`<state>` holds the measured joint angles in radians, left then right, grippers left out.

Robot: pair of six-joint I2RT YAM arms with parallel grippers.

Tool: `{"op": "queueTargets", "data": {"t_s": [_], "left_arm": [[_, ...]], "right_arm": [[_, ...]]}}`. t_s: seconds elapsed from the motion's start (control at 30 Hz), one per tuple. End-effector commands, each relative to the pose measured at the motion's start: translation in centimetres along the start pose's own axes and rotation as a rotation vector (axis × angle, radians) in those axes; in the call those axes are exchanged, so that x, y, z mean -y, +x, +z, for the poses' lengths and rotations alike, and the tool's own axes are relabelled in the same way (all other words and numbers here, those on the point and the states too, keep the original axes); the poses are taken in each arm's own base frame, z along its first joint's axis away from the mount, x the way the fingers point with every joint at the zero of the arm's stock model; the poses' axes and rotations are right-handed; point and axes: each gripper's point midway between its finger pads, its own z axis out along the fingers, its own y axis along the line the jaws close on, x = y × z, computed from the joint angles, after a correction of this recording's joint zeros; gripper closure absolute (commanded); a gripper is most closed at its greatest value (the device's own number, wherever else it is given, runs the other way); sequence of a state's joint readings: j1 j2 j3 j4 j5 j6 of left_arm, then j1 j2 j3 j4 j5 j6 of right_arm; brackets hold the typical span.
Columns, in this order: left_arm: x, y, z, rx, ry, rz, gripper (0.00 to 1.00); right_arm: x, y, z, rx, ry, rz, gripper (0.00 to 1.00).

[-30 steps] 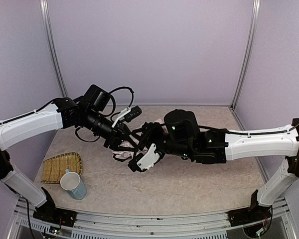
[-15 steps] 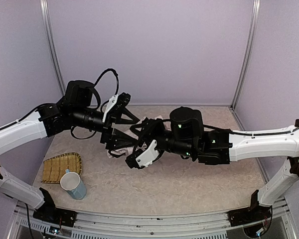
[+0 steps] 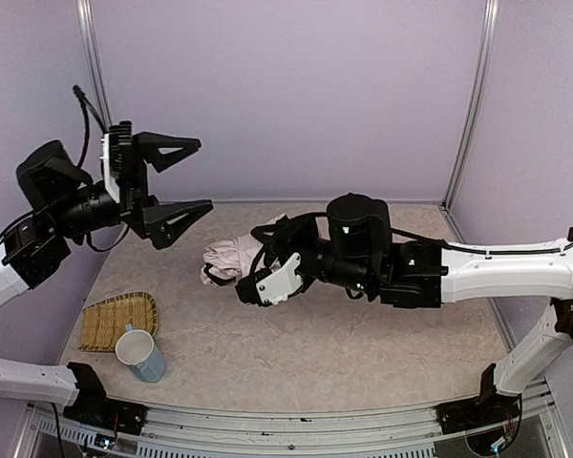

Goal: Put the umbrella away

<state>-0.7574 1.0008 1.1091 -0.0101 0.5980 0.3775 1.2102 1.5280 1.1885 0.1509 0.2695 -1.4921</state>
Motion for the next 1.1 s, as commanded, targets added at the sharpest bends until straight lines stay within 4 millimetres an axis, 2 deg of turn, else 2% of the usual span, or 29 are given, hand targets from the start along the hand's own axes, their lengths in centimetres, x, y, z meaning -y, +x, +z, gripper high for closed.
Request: {"op": "queueTargets", "data": {"t_s": [0.0,0.07,0.17,0.23,0.33,0.47,0.57,0.6,0.73,0.9,1.07], "left_arm": [[-4.0,-6.9,-5.2,0.327,-0.342,0.006,0.01],[-3.8,-8.5,-6.9,0.435,-0.358,-0.030,0.01],[-3.1,-9.0,-5.4,0.376,-0.254,-0.097,0.01],[-2.4,-8.1,-3.9,0.304,-0.195,-0.170,0.01],[-0.5,-6.3,-3.2,0.257,-0.168,-0.233,0.04],[2.6,-3.7,-1.9,0.209,-0.062,-0.326,0.30],[3.4,-1.9,-0.3,0.161,-0.044,-0.372,0.55],[3.5,-1.6,0.3,0.151,-0.040,-0.383,0.57],[3.1,-0.6,2.0,0.126,-0.089,-0.419,0.56],[1.7,1.4,3.0,0.106,-0.183,-0.497,0.39],[0.3,1.9,3.5,0.135,-0.257,-0.558,0.38]], "right_arm": [[9.2,0.9,-2.0,0.069,0.138,0.292,1.00],[10.7,1.1,-2.4,0.108,0.100,0.419,1.00],[11.6,1.9,-2.6,0.117,0.036,0.581,1.00],[11.6,2.0,-3.0,0.117,0.018,0.642,1.00],[11.6,2.7,-3.5,0.109,0.022,0.720,1.00],[12.6,3.6,-4.2,0.116,0.049,0.815,1.00],[13.1,3.4,-4.3,0.133,0.049,0.859,1.00],[13.2,3.6,-4.2,0.128,0.049,0.873,1.00],[13.0,3.7,-4.1,0.120,0.047,0.898,1.00],[12.6,3.7,-3.9,0.115,0.051,0.892,1.00],[12.6,3.7,-3.7,0.118,0.051,0.886,1.00]]}}
